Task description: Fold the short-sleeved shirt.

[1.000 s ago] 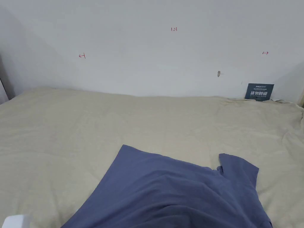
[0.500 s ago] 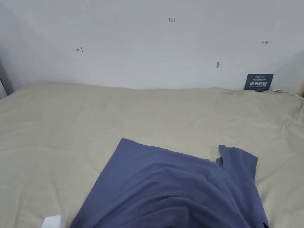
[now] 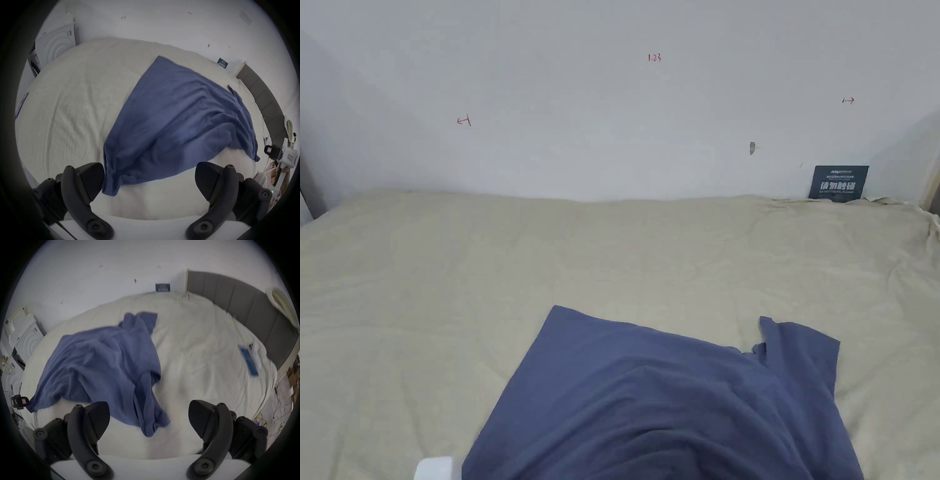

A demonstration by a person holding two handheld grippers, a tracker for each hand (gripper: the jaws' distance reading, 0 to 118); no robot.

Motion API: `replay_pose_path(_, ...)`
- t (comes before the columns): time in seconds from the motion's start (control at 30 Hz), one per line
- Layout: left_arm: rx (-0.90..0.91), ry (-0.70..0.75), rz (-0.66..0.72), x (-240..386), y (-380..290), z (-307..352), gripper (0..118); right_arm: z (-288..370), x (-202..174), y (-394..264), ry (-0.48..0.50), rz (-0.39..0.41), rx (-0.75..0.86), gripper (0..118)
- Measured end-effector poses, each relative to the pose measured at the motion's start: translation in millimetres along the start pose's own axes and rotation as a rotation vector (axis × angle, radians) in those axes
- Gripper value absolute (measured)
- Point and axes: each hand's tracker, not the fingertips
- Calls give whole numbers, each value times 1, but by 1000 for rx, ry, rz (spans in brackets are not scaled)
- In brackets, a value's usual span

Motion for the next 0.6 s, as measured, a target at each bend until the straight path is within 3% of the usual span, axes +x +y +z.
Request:
replay_pose_path(0.3,219,33,-85,34,50,41,115,60,-18,58,-18,70,312,102)
replay_pose_path(0.6,504,41,-156,61,81,75,115,99,-40,88,-65,127,550,111)
